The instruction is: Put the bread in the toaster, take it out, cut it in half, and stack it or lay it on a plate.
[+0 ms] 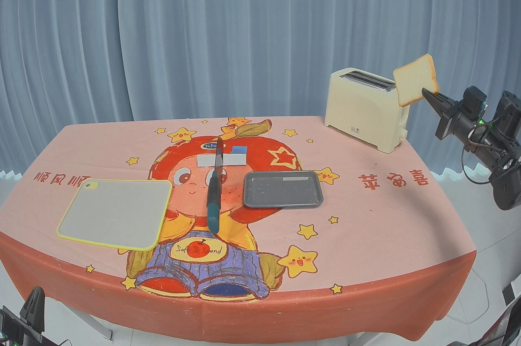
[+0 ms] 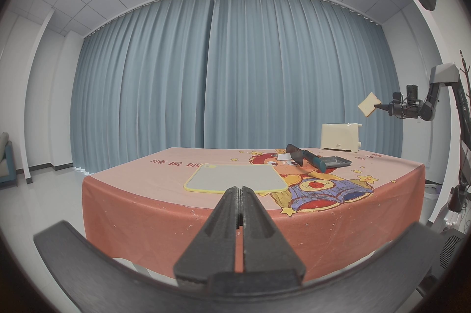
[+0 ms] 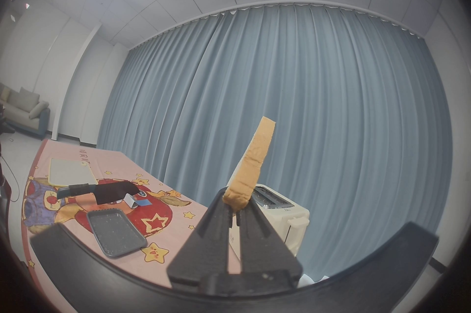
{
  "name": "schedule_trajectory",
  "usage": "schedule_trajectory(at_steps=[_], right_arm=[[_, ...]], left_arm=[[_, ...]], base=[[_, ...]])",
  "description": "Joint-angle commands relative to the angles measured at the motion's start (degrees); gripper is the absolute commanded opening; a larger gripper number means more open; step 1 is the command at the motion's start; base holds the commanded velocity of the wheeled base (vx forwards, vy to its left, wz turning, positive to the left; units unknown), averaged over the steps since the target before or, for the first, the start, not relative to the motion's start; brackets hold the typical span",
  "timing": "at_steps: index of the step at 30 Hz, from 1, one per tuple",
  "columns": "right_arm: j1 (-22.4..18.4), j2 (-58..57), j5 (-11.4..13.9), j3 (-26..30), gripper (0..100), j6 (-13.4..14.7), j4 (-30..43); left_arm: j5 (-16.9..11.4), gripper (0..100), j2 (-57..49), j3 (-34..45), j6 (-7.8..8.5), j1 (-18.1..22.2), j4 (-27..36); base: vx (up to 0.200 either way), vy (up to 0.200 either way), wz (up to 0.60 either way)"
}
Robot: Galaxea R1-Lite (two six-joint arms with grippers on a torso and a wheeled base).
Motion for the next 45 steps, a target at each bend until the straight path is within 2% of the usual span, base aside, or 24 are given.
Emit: schedule_trajectory(at_steps=[1,3,4,6,9,14,23,27,34,39,45], right_arm=[[-1.0,-0.4,1.1,-3.4,0,-1.1,2.4],[-1.0,-0.5,1.4,-3.6,0,-1.5,3.3],[-1.1,-0.5,3.0,-4.0,0,-2.6,4.9],[-1.2,-0.3,4.2,-5.5,0,-3.2,6.0],[-1.8,0.0,4.5,-7.8,0,-3.5,8.0],[-1.5,0.0,7.4,-8.7,0,-4.1,10.3],[-1.8,1.3,7.4,-12.2,0,-4.3,10.7],[-1.9,1.4,7.4,-14.4,0,-4.8,14.5],[-1.8,5.3,7.4,-23.3,0,-5.6,19.4],[-1.8,9.5,7.4,-29.5,0,-6.7,20.4],[-1.5,10.4,7.4,-32.1,0,-7.2,22.8]], left_arm=[[0.0,0,-0.9,1.0,-0.01,0.0,0.0],[0.0,0,-0.9,1.0,-0.01,0.1,0.0],[-0.1,0,-0.9,1.0,-0.01,0.1,0.0],[0.0,0,-0.9,1.0,-0.01,0.1,0.0],[0.0,0,-0.9,1.0,-0.01,0.1,0.0],[0.0,0,-0.9,1.0,-0.01,0.1,0.0],[0.1,0,-0.9,1.0,0.08,0.1,0.0],[0.1,0,-0.9,1.0,-0.10,0.1,0.0],[0.1,0,-0.9,1.0,0.08,0.1,0.0],[0.1,0,-0.9,1.0,-0.10,0.1,0.0],[0.1,0,-0.9,1.0,-0.19,0.1,0.0]], base=[[0.000,0.000,0.00],[0.000,0.000,0.00],[0.000,0.000,0.00],[0.000,0.000,0.00],[0.000,0.000,0.00],[0.000,0.000,0.00],[0.000,0.000,0.00],[0.000,0.000,0.00],[0.000,-0.200,0.00],[0.000,-0.200,0.00],[0.000,-0.200,0.00]])
